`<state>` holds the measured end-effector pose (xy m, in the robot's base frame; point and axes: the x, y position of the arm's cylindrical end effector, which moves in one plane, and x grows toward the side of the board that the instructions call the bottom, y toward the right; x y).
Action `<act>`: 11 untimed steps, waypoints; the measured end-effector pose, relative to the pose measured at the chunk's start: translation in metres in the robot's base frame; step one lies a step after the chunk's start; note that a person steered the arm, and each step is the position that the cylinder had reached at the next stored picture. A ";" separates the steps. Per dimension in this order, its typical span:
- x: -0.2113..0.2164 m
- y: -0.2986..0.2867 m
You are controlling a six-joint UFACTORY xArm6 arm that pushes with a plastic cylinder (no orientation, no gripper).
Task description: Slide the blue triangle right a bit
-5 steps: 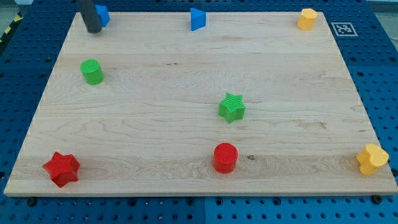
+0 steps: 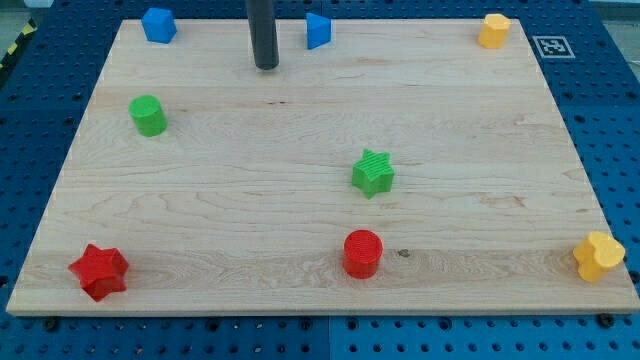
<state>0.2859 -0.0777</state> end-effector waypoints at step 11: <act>-0.065 0.063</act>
